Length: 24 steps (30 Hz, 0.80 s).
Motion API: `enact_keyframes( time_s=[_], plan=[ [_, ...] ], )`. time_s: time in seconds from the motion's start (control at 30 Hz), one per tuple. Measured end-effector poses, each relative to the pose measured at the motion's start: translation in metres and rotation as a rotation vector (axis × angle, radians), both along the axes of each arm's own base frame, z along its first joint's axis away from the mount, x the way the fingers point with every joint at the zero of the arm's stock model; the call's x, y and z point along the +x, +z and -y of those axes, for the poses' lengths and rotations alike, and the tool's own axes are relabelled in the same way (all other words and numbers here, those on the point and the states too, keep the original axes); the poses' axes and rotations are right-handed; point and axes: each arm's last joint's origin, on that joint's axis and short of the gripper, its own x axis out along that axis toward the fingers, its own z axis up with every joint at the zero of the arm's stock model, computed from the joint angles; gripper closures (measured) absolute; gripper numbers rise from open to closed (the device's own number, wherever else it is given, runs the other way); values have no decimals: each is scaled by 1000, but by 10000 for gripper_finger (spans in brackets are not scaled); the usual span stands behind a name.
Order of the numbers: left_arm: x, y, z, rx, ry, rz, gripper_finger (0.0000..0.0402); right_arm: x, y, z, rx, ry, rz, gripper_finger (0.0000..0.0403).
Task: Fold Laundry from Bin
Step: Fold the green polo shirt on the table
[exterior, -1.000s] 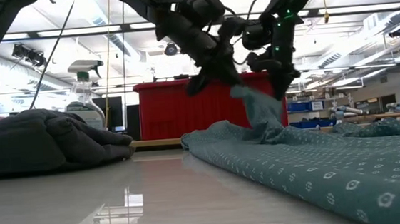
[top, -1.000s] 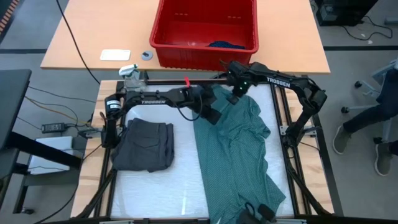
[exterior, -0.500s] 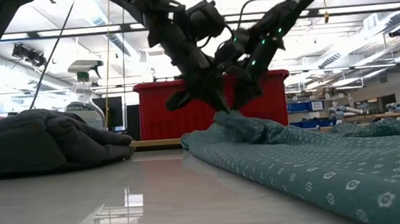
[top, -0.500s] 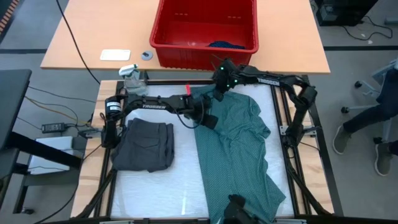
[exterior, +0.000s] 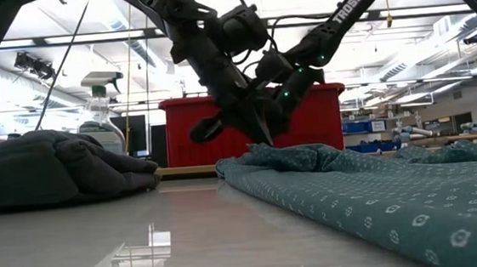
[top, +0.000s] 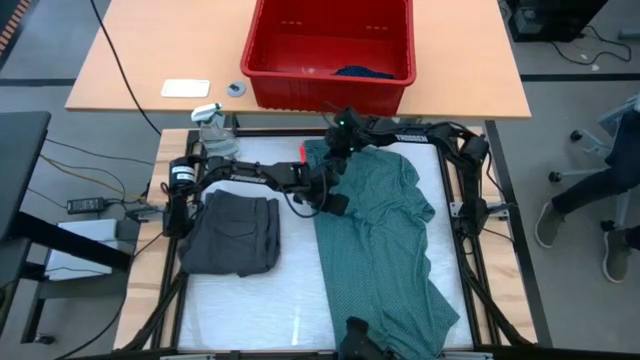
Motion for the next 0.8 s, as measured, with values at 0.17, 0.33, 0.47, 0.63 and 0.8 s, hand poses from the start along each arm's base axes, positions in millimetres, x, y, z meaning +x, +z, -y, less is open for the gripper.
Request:
enact_keyframes(
  time_s=[0.17,0.33,0.47,0.63,0.8],
  plan=[
    [-3,-2,-1,14,57,-40,399,3,1,2,-31,-21,26,400],
    [-11,-6,-1,17,115,-142,375,2,-1,3,-22,-94,-6,369],
    [-11,-2,1,-22,117,-129,338,-7,3,9,46,-171,-10,293],
    [-9,14,0,-16,77,-56,295,-23,25,7,112,-324,-45,202],
    [-17,41,-21,58,57,32,270,-46,58,-7,159,-438,-106,183]
  ],
)
